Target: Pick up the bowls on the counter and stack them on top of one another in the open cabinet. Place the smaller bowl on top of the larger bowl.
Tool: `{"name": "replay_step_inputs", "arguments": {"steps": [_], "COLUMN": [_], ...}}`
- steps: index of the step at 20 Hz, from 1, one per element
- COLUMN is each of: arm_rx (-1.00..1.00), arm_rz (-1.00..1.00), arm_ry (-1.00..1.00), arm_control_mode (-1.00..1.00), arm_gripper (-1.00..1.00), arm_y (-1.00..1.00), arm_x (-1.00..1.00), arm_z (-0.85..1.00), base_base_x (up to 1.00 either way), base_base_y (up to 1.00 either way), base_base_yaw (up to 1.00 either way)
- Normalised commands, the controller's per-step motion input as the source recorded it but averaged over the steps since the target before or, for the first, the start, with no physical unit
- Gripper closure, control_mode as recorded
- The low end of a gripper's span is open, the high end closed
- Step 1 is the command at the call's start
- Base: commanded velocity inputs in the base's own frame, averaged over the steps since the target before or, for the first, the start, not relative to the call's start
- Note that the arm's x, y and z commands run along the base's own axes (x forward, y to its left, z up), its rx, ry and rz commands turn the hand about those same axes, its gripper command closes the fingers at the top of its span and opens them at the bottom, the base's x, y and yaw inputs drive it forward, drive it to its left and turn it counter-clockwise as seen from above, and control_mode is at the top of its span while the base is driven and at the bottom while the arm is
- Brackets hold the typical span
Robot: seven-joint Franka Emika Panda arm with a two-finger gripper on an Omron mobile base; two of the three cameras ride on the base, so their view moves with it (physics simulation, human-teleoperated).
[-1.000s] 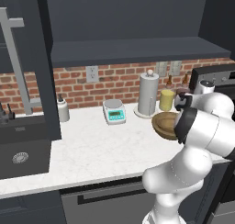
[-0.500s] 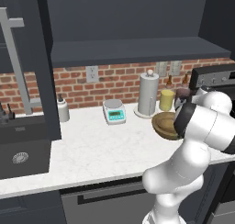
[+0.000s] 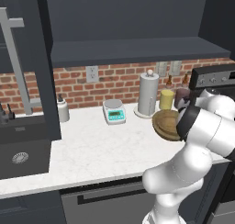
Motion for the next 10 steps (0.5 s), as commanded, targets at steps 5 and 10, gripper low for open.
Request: {"name": "replay_step_inputs", "arguments": {"steps": [5,10], "arm_rx": [-0.01,0.00], "arm_rz": [0.10,0.05], "arm_ry": [0.00,0.00], "arm_control_mode": [-1.00,-1.00], "arm_gripper": [-1.00,-1.00], "arm_y": [0.04,0.05], "arm_x": [0.26,0.08], "arm_z": [0.00,0.00], "base_base_x": [0.00,0.00], "base_base_y": [0.00,0.00], "base_base_yaw": [0.00,0.00]}}
